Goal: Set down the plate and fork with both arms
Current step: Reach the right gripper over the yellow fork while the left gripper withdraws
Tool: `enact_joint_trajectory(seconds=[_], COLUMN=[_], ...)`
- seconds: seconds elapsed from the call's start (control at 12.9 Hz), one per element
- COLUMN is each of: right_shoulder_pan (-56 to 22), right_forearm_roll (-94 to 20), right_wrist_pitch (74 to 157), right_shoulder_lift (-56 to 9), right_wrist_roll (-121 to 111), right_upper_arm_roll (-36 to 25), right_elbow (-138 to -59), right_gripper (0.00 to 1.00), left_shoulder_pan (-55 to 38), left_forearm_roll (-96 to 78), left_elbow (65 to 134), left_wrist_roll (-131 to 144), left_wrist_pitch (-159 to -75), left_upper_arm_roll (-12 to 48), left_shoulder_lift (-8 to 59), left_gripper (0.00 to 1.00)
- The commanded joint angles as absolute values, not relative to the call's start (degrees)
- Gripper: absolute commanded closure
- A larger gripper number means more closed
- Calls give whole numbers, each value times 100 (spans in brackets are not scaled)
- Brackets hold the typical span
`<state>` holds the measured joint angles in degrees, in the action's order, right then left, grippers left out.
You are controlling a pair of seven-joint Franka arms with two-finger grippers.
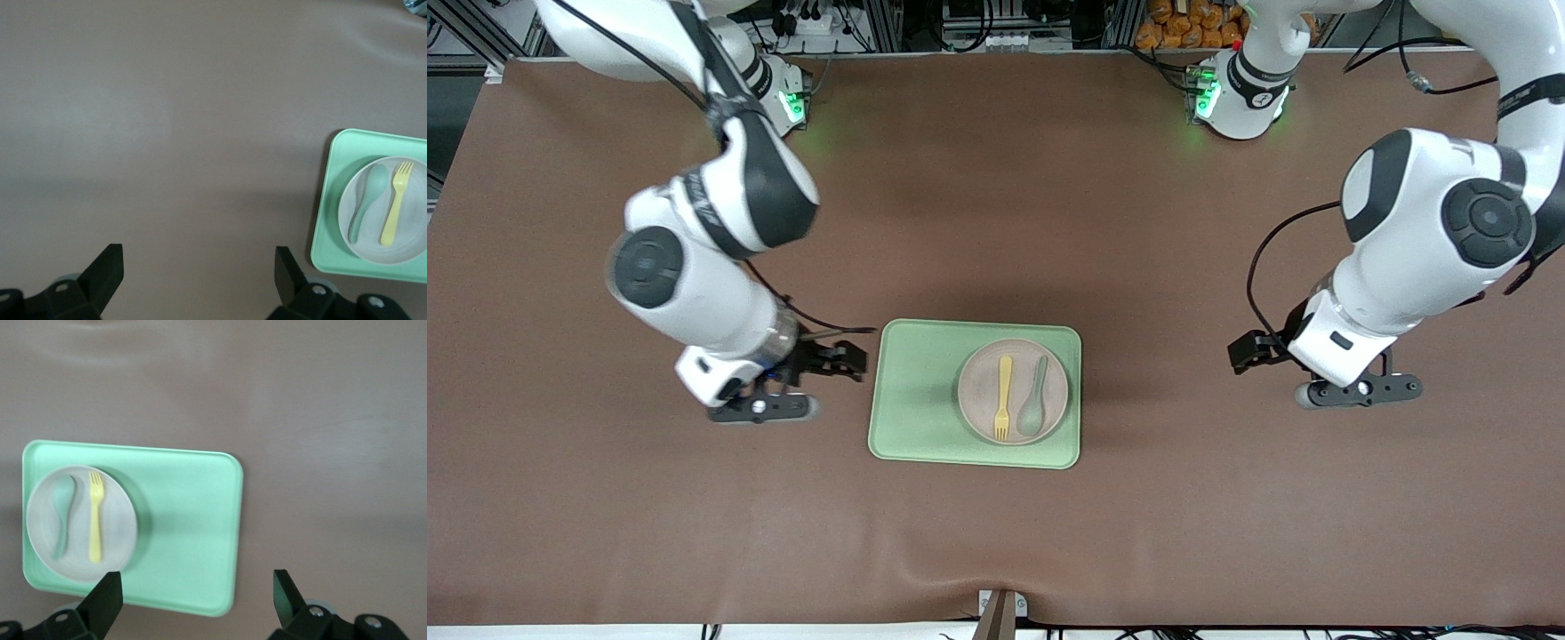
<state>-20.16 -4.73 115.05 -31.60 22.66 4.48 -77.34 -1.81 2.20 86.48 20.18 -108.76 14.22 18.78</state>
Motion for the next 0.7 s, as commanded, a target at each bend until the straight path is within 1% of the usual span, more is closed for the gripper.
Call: enact_joint_trajectory(seconds=[0.0,0.23,0.62], right_shoulder_pan=[-2381,-2671,-3032], right_forearm_roll=[-308,-220,-202], right_wrist_pitch=[11751,11856,12199], right_shoulder_lift=[-3830,-4305,-5140], right_wrist_roll=[2917,2971,3770], right_upper_arm_roll=[378,334,334], right_elbow=[-7121,-6768,-5917], right_gripper=[0,0,12], left_shoulder_pan=[-79,-36,474], left_forearm_roll=[281,272,255], left_elbow=[8613,8613,8613], left_wrist_roll=[1794,1382,283], left_wrist_pitch=[-10329,-9802,-9019], left_upper_arm_roll=[1459,1433,1433], left_shoulder_lift=[1530,1240,721], left_gripper=[0,0,0])
